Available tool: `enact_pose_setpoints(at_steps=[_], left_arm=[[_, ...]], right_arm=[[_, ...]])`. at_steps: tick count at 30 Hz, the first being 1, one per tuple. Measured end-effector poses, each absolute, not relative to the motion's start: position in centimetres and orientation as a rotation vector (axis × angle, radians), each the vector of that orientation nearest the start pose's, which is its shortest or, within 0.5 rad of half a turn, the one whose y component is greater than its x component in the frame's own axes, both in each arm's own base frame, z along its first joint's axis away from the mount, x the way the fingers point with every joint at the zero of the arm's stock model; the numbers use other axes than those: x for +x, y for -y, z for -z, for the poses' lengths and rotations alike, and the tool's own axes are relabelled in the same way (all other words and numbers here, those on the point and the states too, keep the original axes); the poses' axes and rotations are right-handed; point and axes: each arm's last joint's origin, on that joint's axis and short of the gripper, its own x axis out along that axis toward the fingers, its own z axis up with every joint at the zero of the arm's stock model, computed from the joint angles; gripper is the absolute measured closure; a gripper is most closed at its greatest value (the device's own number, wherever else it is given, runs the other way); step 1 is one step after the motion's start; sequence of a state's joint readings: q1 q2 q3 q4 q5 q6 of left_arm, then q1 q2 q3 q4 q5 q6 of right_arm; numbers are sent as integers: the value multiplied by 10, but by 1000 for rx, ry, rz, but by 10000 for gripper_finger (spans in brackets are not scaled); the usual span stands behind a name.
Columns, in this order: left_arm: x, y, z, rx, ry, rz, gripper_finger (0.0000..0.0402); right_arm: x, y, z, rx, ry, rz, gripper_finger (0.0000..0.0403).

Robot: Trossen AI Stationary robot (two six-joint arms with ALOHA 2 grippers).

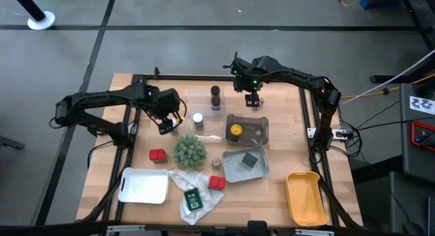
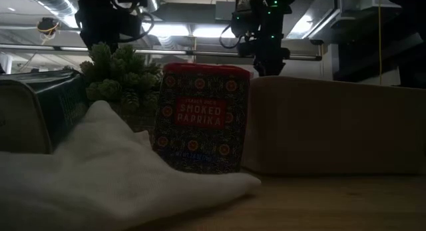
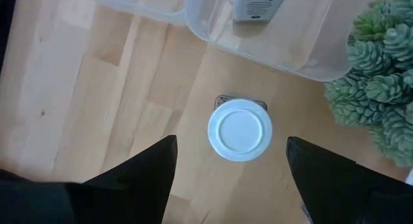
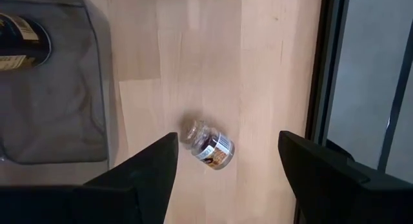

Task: Sort spices by type
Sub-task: Put the white seasoning bottle into the bottom transparent bin

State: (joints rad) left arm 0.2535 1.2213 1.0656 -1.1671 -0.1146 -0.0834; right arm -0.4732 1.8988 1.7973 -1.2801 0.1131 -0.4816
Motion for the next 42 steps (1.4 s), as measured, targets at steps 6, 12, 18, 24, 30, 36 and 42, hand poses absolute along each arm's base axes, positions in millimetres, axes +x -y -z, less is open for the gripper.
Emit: enact_pose_setpoints(at_steps=[6, 12, 18, 24, 30, 36, 42], left_arm=[[194, -54, -265, -160, -1359, -362, 125], [191, -53, -246, -185, -1390, -379, 125], [193, -53, -241, -182, -1367, -378, 125], [196, -54, -230, -177, -1314, -375, 125], [196, -54, -225, -179, -1311, -381, 125], [199, -55, -220, -176, -1270, -388, 129], [197, -55, -219, -193, -1287, -401, 194]], right_arm=[[330, 173, -293, -141, -1455, 144, 136], [330, 173, -293, -141, -1455, 144, 136], [330, 173, -293, -141, -1454, 144, 136], [330, 172, -293, -142, -1454, 143, 136], [330, 172, -293, -142, -1454, 144, 136], [330, 172, -293, -145, -1458, 147, 136], [326, 171, -293, -146, -1512, 146, 136]])
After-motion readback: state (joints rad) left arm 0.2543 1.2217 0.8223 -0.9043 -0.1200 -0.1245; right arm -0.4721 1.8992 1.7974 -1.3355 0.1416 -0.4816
